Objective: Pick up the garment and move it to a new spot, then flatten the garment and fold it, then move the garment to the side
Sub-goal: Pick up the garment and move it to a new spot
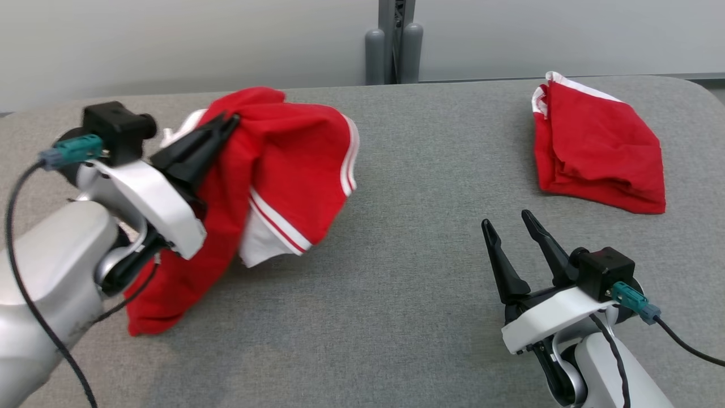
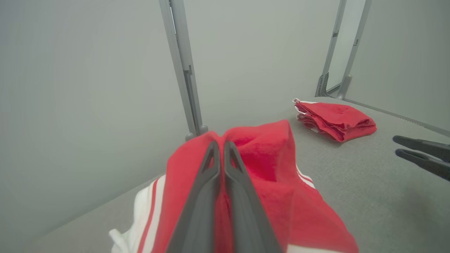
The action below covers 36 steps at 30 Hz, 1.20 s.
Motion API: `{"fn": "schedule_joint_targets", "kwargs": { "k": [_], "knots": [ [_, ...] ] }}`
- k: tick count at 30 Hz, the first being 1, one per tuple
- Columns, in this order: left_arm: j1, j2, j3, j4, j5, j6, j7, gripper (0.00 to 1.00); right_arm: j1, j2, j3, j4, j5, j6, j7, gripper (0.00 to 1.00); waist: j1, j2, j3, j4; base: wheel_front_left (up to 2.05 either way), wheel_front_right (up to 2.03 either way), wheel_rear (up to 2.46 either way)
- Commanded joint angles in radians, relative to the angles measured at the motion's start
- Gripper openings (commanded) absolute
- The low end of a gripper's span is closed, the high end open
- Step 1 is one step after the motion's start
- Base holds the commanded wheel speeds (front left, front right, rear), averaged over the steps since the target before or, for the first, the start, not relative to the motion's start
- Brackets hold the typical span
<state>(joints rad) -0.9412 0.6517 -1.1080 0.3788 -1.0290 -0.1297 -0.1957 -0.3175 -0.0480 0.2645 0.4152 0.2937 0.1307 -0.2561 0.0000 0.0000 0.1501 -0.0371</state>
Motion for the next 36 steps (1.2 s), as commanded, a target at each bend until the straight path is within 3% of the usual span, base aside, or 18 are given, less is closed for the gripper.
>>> {"fn": "schedule_joint_targets", "kwargs": {
  "k": [1,13,24,35,36],
  "knots": [
    [-0.011,-0.007,-0.004,-0.012,0.015,-0.001,-0.008,0.0,0.008,-0.005,-0.004,0.003,0.006,0.0,-0.007,1.0,0.0,0.0,-0.003,-0.011,0.0,0.0,0.0],
    [0.037,-0.152,-0.026,-0.103,0.027,0.027,-0.043,0.0,0.016,-0.005,-0.023,-0.003,0.003,0.0,-0.012,1.0,0.0,0.0,-0.008,-0.046,0.0,0.0,0.0],
    [0.202,-0.232,-0.002,0.046,0.034,0.025,-0.068,0.0,0.026,-0.005,-0.034,-0.023,-0.002,0.0,-0.01,1.0,0.0,0.0,-0.005,-0.036,0.0,0.0,0.0],
    [0.348,-0.324,0.057,0.202,0.124,-0.001,-0.069,0.0,0.029,-0.005,-0.006,-0.011,0.015,0.0,-0.01,1.0,0.0,0.0,-0.018,-0.021,0.0,0.0,0.0],
    [0.356,-0.332,0.064,0.207,0.132,-0.001,-0.069,0.05,0.03,-0.005,-0.006,-0.009,0.016,0.0,-0.01,1.0,0.0,0.0,-0.02,-0.02,0.0,0.0,0.0]
  ]
}}
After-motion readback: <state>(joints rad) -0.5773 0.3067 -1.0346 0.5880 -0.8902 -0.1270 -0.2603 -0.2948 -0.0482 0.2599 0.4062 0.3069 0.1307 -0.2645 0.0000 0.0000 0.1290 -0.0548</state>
